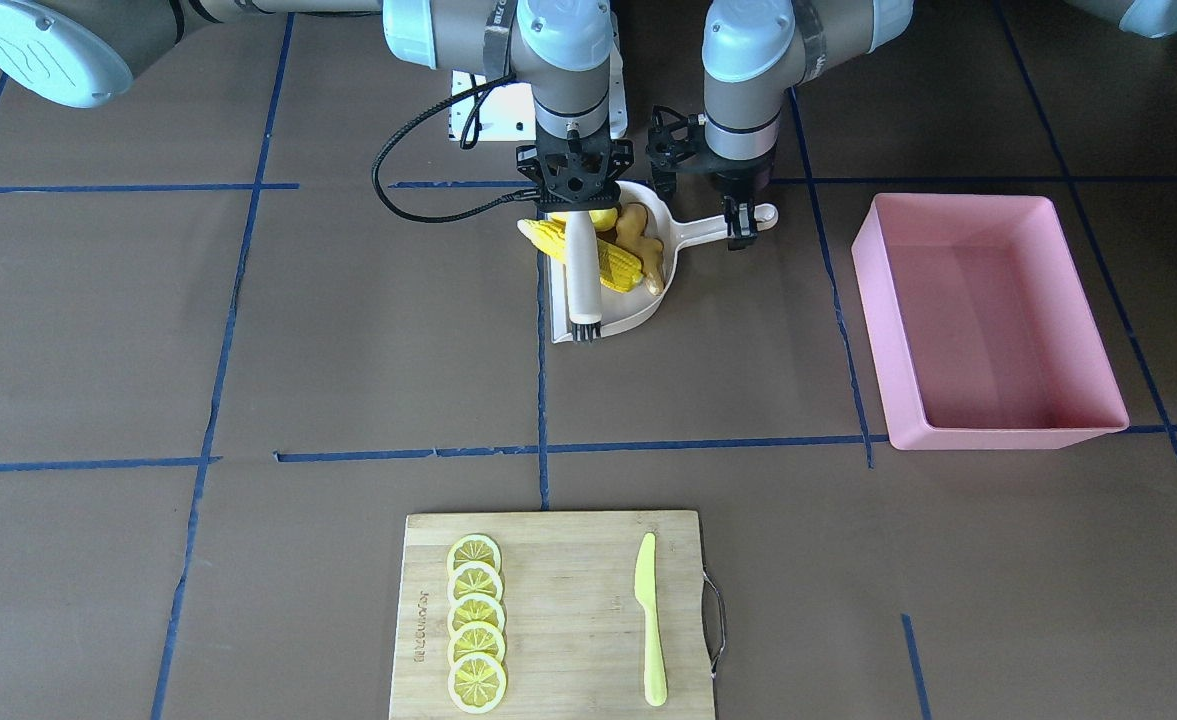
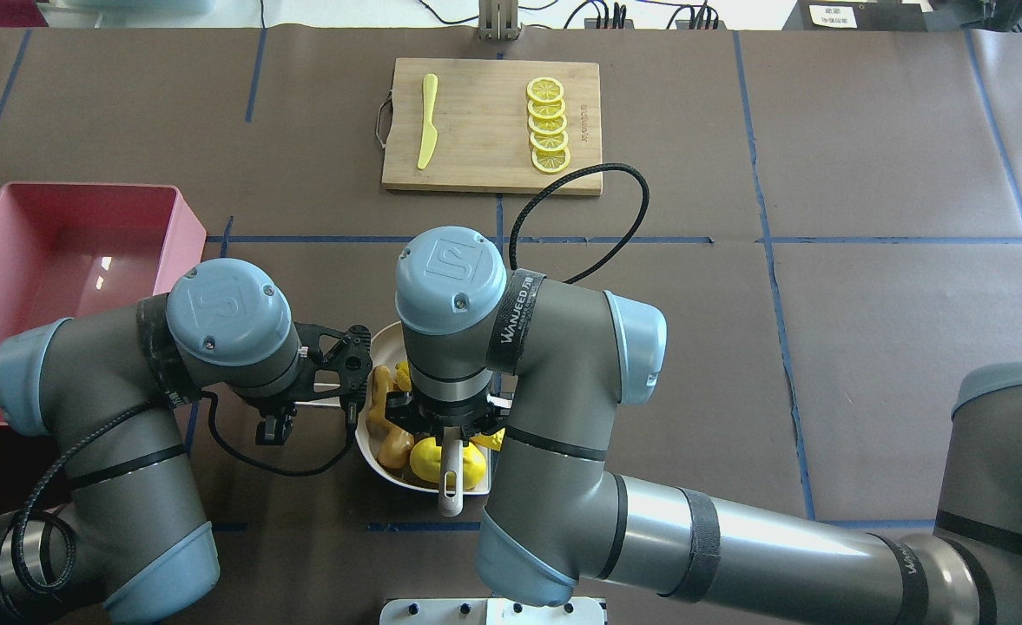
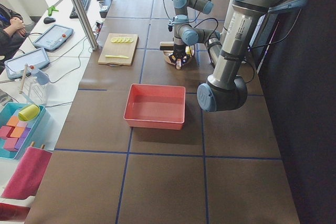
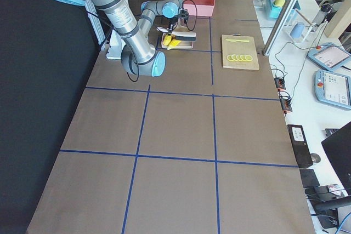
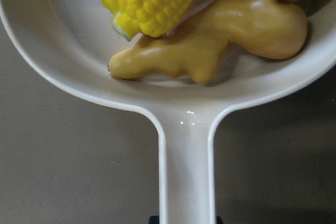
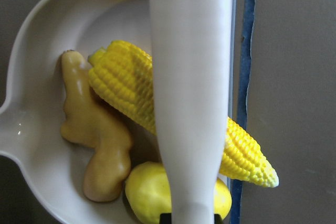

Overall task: Sweep and dump trash into bin
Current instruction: 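Push the items further into the dustpan with the brush while the left gripper holds it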

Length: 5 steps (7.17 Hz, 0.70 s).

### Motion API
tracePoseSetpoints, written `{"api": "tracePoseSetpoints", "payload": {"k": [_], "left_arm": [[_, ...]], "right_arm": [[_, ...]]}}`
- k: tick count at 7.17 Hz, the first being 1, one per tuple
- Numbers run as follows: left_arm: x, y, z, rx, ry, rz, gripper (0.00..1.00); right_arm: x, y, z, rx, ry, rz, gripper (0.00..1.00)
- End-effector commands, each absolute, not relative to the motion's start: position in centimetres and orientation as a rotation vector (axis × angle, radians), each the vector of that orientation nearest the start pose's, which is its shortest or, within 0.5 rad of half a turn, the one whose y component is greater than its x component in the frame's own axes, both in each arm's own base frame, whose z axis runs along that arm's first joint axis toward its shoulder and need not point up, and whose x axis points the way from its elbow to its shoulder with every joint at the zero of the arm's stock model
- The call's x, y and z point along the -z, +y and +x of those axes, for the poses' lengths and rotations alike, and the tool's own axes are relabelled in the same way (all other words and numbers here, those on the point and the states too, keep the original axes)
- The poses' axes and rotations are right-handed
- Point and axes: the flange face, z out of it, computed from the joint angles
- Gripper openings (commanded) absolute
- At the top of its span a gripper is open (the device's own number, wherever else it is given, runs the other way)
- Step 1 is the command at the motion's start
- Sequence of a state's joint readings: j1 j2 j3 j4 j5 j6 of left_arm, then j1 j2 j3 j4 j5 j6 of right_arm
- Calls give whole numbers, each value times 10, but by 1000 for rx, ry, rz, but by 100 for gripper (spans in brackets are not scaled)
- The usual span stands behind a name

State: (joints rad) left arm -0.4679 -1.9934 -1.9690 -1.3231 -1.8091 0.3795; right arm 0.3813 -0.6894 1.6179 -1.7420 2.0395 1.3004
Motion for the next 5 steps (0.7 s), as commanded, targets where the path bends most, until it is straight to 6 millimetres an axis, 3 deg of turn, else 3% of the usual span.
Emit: {"api": "tracePoseSetpoints", "payload": {"k": [1,5], "left_arm": [[-292,-359,468,-1500,472,518,2],[-300,-359,486,-1517,582,571,1]], "right_arm": [[-115,-342,-605,71,-855,-183,0],[-97,-350,-571,56,-880,-177,0]]}}
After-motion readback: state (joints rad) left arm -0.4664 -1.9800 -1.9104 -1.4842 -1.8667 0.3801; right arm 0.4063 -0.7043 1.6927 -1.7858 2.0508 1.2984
